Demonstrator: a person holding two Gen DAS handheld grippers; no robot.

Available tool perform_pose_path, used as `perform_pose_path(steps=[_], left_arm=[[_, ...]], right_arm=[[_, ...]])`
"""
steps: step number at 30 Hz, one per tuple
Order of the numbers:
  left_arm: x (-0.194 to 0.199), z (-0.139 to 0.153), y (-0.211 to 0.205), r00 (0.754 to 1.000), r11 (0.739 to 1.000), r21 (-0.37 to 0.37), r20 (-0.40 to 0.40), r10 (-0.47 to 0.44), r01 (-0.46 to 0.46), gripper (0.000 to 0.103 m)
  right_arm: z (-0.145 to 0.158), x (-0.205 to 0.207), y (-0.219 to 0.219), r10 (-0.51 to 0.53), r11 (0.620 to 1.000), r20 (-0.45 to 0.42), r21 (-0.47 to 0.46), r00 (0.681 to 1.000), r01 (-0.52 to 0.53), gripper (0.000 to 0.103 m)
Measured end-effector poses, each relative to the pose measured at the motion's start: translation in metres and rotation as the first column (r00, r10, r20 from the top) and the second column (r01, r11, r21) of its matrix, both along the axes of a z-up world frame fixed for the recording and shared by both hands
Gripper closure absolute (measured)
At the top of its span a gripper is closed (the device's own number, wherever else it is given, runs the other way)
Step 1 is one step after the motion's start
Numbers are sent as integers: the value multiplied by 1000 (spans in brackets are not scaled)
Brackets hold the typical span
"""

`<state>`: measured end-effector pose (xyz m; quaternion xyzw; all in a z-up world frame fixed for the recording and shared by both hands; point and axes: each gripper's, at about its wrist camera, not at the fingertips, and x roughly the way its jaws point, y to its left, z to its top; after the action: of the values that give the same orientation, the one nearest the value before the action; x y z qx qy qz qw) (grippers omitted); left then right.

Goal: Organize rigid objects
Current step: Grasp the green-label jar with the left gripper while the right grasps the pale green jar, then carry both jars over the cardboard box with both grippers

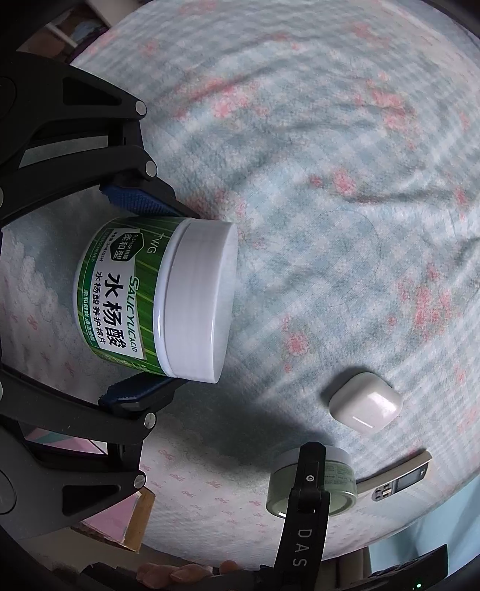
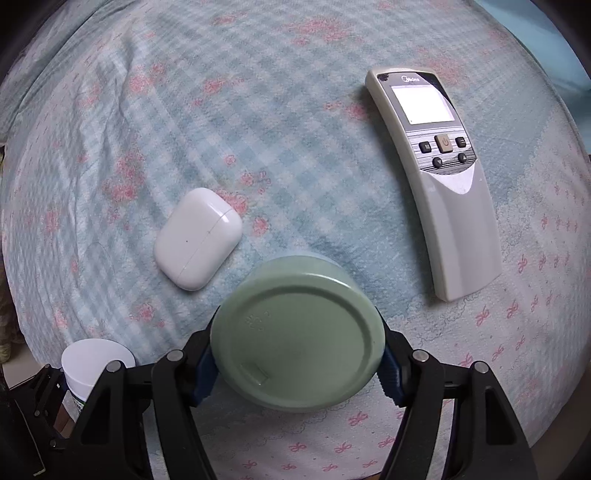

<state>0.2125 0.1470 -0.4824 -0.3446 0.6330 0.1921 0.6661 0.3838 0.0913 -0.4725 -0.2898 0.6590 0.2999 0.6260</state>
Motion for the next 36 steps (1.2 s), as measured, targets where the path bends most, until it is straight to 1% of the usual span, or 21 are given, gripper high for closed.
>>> perform_pose_path(steps=[6,10,14,17,21,24,27,31,36], left_arm=[[-12,20,6,999,1000,11,35,-14,14,33],[-14,43,11,996,997,53,67,-61,58,33],[-17,74,13,988,992,83,114,-100,91,33],[-17,102,14,978,987,108,155,-139,123,33],[-13,138,10,958,976,142,208,-195,167,33],[-9,166,2,940,966,163,246,-237,201,33],[-4,192,-14,913,948,193,275,-301,254,33],[0,219,-43,871,919,217,307,-384,329,33],[7,245,-91,807,875,231,341,-483,426,33]], right_arm=[[22,-11,-2,-32,999,16,22,999,31,37],[47,-20,-7,-70,996,44,63,997,67,37],[74,-33,-10,-112,989,58,103,992,106,37],[97,-42,-17,-156,979,64,141,986,146,37],[134,-49,-45,-235,955,65,200,970,218,37],[166,-55,-69,-292,933,72,241,954,267,37],[191,-62,-92,-350,908,91,277,932,314,37],[218,-75,-131,-444,862,117,324,888,389,37],[243,-97,-187,-542,811,145,349,828,470,37]])
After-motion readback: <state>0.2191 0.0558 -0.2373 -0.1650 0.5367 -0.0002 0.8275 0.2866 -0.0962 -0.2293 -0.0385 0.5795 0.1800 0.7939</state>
